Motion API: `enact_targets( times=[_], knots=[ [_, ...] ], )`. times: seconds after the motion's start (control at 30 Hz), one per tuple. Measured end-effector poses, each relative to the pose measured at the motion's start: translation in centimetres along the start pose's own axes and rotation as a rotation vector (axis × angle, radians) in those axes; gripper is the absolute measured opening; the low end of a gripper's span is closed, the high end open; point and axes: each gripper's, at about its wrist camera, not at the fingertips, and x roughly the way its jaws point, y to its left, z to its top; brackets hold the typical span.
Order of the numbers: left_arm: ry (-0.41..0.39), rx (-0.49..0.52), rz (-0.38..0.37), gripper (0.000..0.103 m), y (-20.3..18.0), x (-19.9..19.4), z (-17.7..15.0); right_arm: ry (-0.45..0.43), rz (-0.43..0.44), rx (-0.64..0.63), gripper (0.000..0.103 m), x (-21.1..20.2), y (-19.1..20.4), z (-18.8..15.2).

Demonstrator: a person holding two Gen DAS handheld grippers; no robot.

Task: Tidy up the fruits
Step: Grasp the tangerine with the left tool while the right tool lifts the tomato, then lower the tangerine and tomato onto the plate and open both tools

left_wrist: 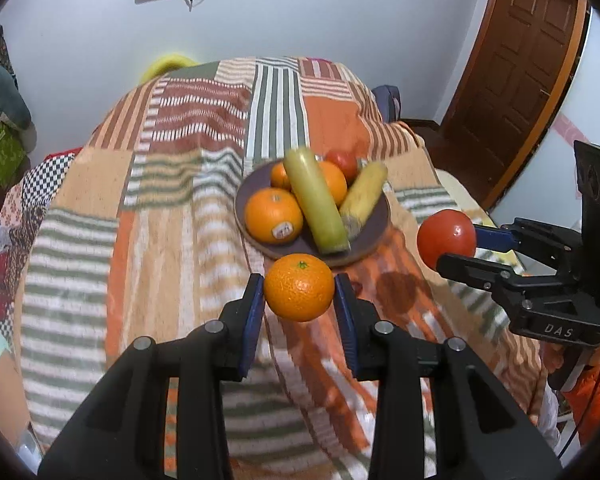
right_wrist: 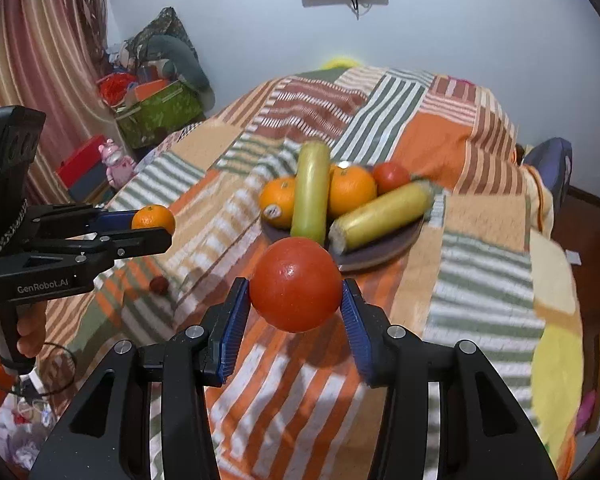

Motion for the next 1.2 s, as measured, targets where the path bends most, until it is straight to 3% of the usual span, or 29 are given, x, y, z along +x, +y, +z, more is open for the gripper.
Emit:
enact_targets(
  times=[0.5, 0.8, 0.97, 1.2],
  knots=[
    [0.003, -0.013, 0.054, 0.035, 2.7, 5.8, 6.7, -0.072, -0.058, -0.020, 0.043, 2.7, -3.5, 5.9],
    [0.058, -0.057, 0.081, 0.035, 5.3, 12.1, 9.3, -0.025, -0.053, -0.030, 0.043, 7.5, -5.4, 9.2],
    [0.085, -0.105, 0.042, 0.035, 6.6, 15.0, 10.4, -0.006, -0.059, -0.043, 0.043, 9.8, -5.9, 10.2],
    [0.118, -0.091, 0.018, 0.034, 6.5, 17.6, 10.5, 0.044, -0.084, -0.044, 0.043, 13.0, -6.9, 10.6]
  ],
)
